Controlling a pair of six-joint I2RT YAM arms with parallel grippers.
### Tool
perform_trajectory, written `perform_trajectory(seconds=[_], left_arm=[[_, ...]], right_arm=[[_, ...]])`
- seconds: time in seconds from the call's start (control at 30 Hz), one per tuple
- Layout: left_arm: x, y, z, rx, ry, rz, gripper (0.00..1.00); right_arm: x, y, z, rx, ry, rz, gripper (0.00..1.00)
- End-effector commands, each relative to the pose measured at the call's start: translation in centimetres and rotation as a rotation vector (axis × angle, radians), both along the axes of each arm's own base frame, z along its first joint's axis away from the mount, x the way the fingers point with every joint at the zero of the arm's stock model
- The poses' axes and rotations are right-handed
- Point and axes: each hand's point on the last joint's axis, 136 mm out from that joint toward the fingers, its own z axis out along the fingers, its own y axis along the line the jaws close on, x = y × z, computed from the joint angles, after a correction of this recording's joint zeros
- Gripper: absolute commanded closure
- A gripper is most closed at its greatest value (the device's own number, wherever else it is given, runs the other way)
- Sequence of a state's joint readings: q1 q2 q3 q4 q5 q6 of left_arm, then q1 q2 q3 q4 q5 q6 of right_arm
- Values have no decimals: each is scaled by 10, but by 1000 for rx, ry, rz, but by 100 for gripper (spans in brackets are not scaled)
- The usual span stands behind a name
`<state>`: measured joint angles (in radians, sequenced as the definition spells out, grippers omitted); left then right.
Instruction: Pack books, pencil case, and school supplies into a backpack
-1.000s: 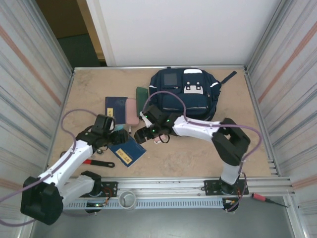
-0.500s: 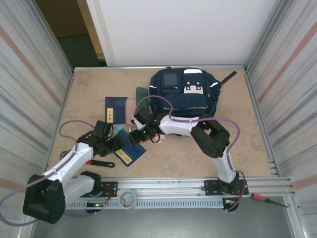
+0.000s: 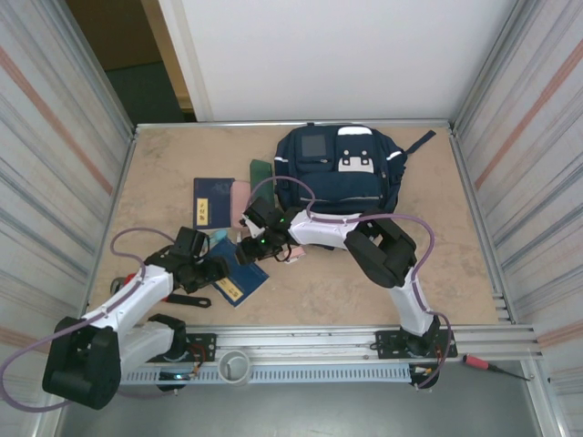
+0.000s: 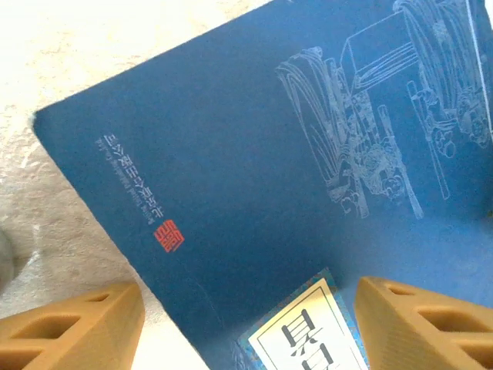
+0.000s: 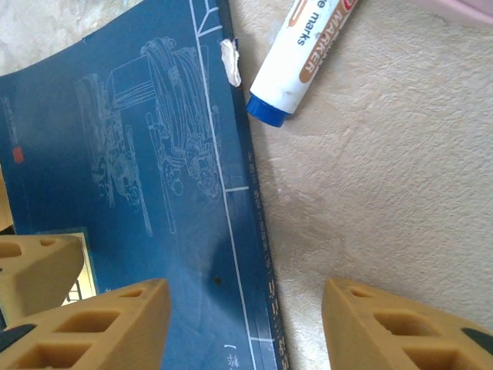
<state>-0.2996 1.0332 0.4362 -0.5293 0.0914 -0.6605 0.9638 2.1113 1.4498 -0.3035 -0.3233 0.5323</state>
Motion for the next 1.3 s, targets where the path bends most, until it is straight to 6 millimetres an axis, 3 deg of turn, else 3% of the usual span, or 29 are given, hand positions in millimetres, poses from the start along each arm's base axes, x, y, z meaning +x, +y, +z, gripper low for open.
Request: perform_trajectory(seconds=[0.0, 0.53, 1.0, 1.27], left_arm=[[1, -13, -7, -83, 8, -3, 33], [2, -25, -4, -178, -40, -7, 56], [3, -29, 15, -259, -112, 46, 80], [1, -24, 21, -253, -139, 69, 93]], right_arm=[[-17, 10, -9, 17, 107, 5, 50], [-21, 30, 30, 224, 223, -13, 70], [-20, 20, 7, 169, 222, -26, 74], [-17, 17, 8, 174, 224, -17, 73]])
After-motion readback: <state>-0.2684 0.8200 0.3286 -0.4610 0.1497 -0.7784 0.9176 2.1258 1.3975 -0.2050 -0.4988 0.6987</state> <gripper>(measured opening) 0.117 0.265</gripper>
